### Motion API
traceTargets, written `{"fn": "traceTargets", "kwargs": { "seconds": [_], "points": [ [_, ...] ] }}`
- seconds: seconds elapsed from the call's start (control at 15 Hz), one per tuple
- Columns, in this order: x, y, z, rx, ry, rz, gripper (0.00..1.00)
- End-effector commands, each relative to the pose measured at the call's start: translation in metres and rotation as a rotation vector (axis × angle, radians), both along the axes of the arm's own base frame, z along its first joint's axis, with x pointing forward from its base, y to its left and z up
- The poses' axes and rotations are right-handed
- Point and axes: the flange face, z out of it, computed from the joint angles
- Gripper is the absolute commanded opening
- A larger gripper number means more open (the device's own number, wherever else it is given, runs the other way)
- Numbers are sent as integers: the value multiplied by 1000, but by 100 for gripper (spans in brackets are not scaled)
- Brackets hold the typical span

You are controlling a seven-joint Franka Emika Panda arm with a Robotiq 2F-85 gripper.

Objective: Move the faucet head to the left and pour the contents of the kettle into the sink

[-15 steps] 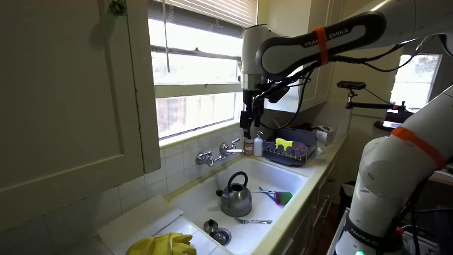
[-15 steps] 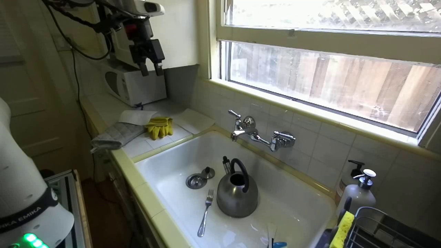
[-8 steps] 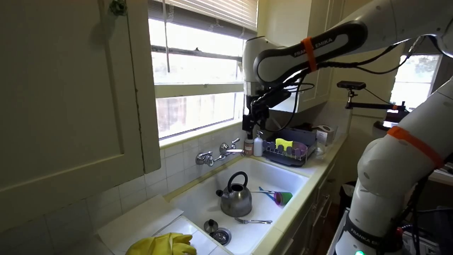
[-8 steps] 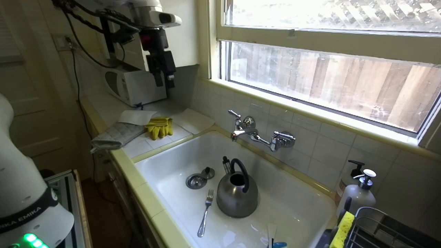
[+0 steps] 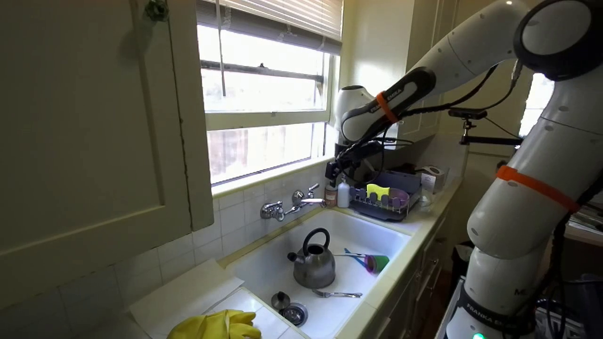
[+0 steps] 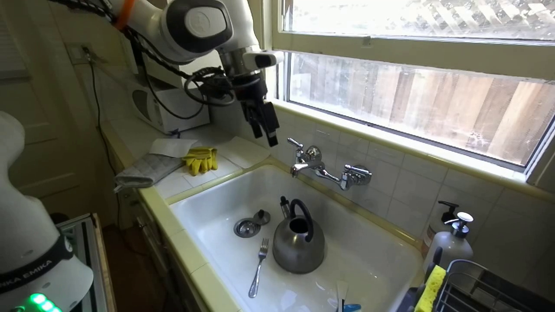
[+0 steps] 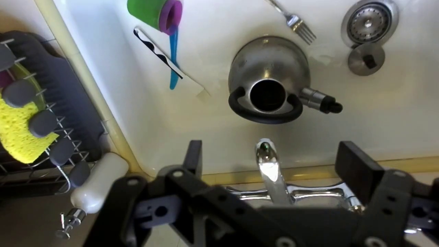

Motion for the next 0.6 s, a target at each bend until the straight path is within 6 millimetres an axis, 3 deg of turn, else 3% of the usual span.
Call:
{"fn": "traceTargets", "kwargs": {
  "seconds": [0.0,0.53],
  "points": [
    [23,-15,-32,14,-49,-36,100],
    [55,-15,-82,39,-97,56,100]
  ]
}}
